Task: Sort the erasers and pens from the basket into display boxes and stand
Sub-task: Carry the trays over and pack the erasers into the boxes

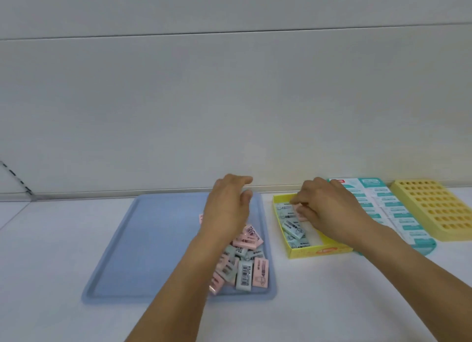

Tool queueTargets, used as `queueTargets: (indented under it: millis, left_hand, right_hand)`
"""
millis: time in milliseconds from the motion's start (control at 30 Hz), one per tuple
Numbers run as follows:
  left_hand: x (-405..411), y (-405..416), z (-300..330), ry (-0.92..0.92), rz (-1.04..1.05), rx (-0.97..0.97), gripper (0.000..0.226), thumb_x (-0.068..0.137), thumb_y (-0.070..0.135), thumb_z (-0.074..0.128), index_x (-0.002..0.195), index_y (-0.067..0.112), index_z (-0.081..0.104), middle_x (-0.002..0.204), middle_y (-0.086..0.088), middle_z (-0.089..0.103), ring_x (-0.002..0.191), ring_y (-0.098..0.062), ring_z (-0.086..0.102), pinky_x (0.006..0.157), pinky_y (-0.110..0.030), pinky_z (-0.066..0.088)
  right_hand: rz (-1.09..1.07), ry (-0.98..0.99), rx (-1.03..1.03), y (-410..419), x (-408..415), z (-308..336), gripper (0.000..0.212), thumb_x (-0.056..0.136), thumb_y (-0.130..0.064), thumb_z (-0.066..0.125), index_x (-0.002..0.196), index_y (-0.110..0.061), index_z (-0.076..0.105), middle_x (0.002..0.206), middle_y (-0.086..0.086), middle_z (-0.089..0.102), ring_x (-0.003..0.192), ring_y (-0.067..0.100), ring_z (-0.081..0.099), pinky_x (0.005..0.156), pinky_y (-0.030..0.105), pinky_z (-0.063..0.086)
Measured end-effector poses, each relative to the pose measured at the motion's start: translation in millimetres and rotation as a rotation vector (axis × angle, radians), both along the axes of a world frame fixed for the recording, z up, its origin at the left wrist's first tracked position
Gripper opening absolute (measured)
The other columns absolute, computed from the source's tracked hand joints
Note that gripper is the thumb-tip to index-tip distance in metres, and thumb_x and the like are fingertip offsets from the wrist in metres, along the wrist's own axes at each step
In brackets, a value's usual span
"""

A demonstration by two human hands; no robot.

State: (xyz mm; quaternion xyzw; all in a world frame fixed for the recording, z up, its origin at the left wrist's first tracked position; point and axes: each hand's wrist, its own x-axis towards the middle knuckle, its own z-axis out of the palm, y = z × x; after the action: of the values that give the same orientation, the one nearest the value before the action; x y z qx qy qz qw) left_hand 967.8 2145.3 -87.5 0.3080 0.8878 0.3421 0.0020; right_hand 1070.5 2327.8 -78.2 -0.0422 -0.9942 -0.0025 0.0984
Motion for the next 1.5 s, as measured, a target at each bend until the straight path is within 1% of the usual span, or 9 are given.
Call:
queueTargets:
  millis: [100, 233, 400, 633, 767, 967, 1067, 1300, 1500]
  left_hand:
    - [-25.8, -40.2, -2.8, -0.034, 0.069, -0.192, 0.032, 0.099, 0.019, 0.049, 0.129, 0.019, 0.060, 0.129, 0.000, 0.059, 0.123, -0.019, 0.049, 0.102, -0.031, 0.040]
    - [-27.2, -55.2, -12.5, -0.144, 0.042, -0.336, 0.031, 0.095, 0.021, 0.056, 0.126, 0.017, 0.063, 0.122, -0.004, 0.060, 0.117, -0.021, 0.054, 0.096, -0.029, 0.042]
    - [-30.0, -64.4, -15.1, -0.292, 0.146, -0.195, 0.016, 0.089, 0.018, 0.064, 0.105, 0.023, 0.064, 0.097, 0.002, 0.060, 0.090, -0.016, 0.058, 0.080, -0.026, 0.047]
    - [-21.3, -65.9, -11.6, -0.382, 0.294, 0.239, 0.014, 0.093, 0.013, 0.057, 0.092, 0.026, 0.058, 0.089, 0.002, 0.059, 0.074, -0.014, 0.058, 0.073, -0.031, 0.050]
    - [-2.0, -38.0, 11.6, -0.466, 0.193, 0.503, 0.012, 0.098, 0.012, 0.052, 0.103, 0.020, 0.060, 0.097, 0.003, 0.059, 0.073, -0.014, 0.058, 0.070, -0.028, 0.053]
    - [33.0, 8.9, 14.3, -0.376, -0.161, 0.181, 0.013, 0.090, 0.016, 0.063, 0.097, 0.027, 0.066, 0.083, 0.012, 0.059, 0.064, -0.007, 0.055, 0.058, -0.024, 0.049]
    - [40.3, 16.1, 7.2, -0.308, -0.189, 0.056, 0.014, 0.089, 0.019, 0.066, 0.101, 0.026, 0.069, 0.083, 0.013, 0.060, 0.076, -0.010, 0.060, 0.078, -0.030, 0.053]
    - [39.7, 18.2, 4.6, -0.344, -0.160, 0.059, 0.015, 0.088, 0.022, 0.068, 0.102, 0.027, 0.069, 0.093, 0.007, 0.064, 0.087, -0.013, 0.064, 0.085, -0.032, 0.053]
    - [40.0, 18.1, 2.3, -0.544, -0.064, 0.296, 0.016, 0.089, 0.009, 0.067, 0.094, 0.023, 0.068, 0.096, -0.004, 0.064, 0.082, -0.021, 0.071, 0.069, -0.035, 0.061]
  right_hand:
    - [0.080, 0.086, -0.222, -24.3, -17.6, 3.3, 0.019, 0.095, -0.026, 0.055, 0.104, -0.025, 0.071, 0.096, -0.001, 0.062, 0.098, 0.022, 0.054, 0.079, 0.033, 0.036]
    - [0.220, -0.166, -0.217, -64.9, -58.4, -0.2, 0.028, 0.096, -0.031, 0.053, 0.123, -0.027, 0.061, 0.116, -0.001, 0.055, 0.114, 0.016, 0.046, 0.086, 0.032, 0.039]
    - [0.268, -0.268, -0.219, -76.1, -78.5, -1.8, 0.025, 0.090, -0.032, 0.063, 0.111, -0.018, 0.063, 0.112, 0.001, 0.058, 0.108, 0.019, 0.051, 0.087, 0.039, 0.046]
    - [0.169, 0.040, -0.427, -25.1, -43.3, 13.9, 0.016, 0.079, -0.022, 0.074, 0.093, -0.017, 0.068, 0.089, -0.003, 0.063, 0.081, 0.014, 0.056, 0.076, 0.033, 0.046]
    - [0.067, 0.009, -0.258, 23.3, 0.7, 22.6, 0.014, 0.084, -0.030, 0.071, 0.097, -0.025, 0.070, 0.087, -0.009, 0.060, 0.082, 0.013, 0.053, 0.077, 0.032, 0.045]
    - [0.030, -0.226, 0.149, 16.5, 17.2, 11.6, 0.021, 0.095, -0.037, 0.050, 0.102, -0.024, 0.065, 0.102, -0.002, 0.053, 0.107, 0.019, 0.048, 0.082, 0.034, 0.045]
    - [0.034, -0.233, 0.242, 6.4, 13.8, 9.1, 0.018, 0.093, -0.031, 0.051, 0.101, -0.022, 0.065, 0.107, 0.000, 0.053, 0.110, 0.022, 0.046, 0.078, 0.033, 0.041]
    - [-0.006, -0.230, 0.251, 4.3, 9.3, 0.2, 0.011, 0.088, -0.021, 0.055, 0.092, -0.018, 0.064, 0.101, 0.000, 0.050, 0.102, 0.022, 0.045, 0.068, 0.032, 0.032]
    - [-0.031, -0.213, 0.121, 15.4, 7.3, -17.5, 0.018, 0.087, -0.032, 0.060, 0.101, -0.024, 0.068, 0.100, -0.004, 0.052, 0.097, 0.020, 0.052, 0.062, 0.029, 0.031]
